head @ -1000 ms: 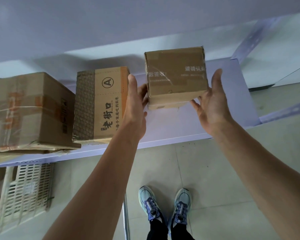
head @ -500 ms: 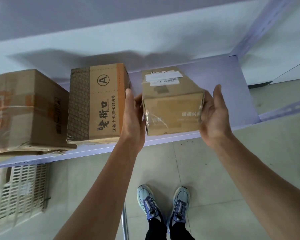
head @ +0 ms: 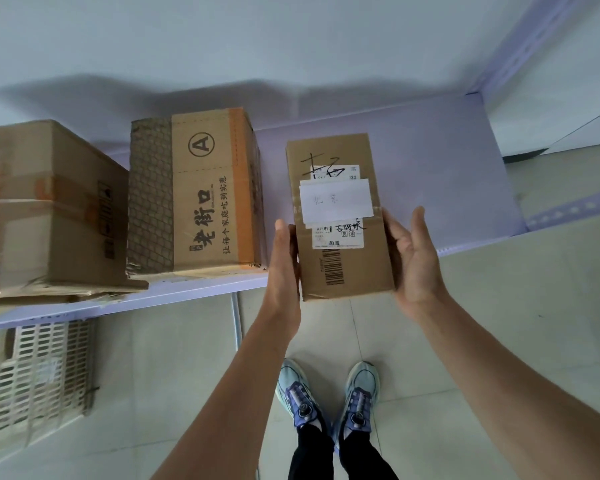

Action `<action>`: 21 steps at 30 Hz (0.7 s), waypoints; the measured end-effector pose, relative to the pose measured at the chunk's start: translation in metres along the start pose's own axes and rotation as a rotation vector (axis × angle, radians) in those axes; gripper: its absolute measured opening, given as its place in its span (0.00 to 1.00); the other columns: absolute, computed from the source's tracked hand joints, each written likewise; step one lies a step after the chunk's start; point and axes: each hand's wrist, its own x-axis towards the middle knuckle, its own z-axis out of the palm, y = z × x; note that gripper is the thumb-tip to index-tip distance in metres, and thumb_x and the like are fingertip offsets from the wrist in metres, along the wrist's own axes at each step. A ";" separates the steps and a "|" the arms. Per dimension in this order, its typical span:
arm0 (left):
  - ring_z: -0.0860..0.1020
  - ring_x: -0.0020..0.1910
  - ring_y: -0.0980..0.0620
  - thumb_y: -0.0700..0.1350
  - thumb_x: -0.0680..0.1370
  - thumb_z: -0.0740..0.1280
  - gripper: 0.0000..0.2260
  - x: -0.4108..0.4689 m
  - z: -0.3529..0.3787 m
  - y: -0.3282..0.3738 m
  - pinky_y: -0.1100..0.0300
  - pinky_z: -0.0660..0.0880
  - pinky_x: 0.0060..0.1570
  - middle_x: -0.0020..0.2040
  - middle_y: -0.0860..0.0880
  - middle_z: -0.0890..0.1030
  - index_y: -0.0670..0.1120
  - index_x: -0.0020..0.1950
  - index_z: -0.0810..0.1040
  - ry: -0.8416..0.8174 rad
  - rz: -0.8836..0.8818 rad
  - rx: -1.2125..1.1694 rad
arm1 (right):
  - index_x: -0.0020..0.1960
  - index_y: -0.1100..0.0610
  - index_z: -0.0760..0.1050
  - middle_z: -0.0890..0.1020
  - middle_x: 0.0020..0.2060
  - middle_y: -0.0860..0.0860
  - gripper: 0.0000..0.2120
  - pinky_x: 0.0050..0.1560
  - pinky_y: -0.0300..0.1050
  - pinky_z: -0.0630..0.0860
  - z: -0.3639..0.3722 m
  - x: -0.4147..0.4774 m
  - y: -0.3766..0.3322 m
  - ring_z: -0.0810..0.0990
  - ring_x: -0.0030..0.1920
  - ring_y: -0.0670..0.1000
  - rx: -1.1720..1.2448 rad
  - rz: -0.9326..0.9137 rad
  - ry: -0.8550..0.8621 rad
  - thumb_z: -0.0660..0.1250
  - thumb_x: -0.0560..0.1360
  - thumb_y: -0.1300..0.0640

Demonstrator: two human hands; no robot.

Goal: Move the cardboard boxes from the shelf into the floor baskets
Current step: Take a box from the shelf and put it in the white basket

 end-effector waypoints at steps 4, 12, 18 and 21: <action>0.84 0.68 0.43 0.65 0.89 0.45 0.32 0.002 0.001 -0.005 0.32 0.76 0.72 0.67 0.45 0.86 0.49 0.75 0.79 -0.028 0.020 0.011 | 0.81 0.50 0.67 0.82 0.71 0.52 0.35 0.76 0.61 0.72 0.005 0.000 0.008 0.80 0.72 0.54 -0.009 -0.013 0.029 0.42 0.85 0.33; 0.80 0.72 0.40 0.62 0.90 0.42 0.30 -0.026 -0.002 0.022 0.32 0.74 0.74 0.72 0.42 0.83 0.47 0.79 0.73 -0.147 0.147 0.017 | 0.80 0.54 0.69 0.82 0.71 0.54 0.34 0.65 0.49 0.80 0.029 -0.043 -0.019 0.79 0.72 0.56 0.033 -0.166 0.006 0.41 0.86 0.37; 0.79 0.74 0.49 0.61 0.91 0.42 0.26 -0.085 -0.015 0.063 0.50 0.79 0.71 0.73 0.50 0.82 0.60 0.75 0.78 -0.204 0.247 -0.053 | 0.79 0.50 0.71 0.82 0.71 0.53 0.33 0.67 0.52 0.78 0.061 -0.099 -0.048 0.79 0.72 0.56 0.027 -0.242 0.007 0.42 0.85 0.36; 0.80 0.73 0.47 0.61 0.91 0.42 0.27 -0.119 -0.027 0.077 0.47 0.80 0.70 0.73 0.49 0.83 0.61 0.75 0.78 -0.191 0.267 -0.050 | 0.80 0.49 0.70 0.81 0.72 0.53 0.33 0.70 0.58 0.76 0.076 -0.130 -0.053 0.78 0.73 0.56 0.023 -0.256 -0.027 0.43 0.85 0.34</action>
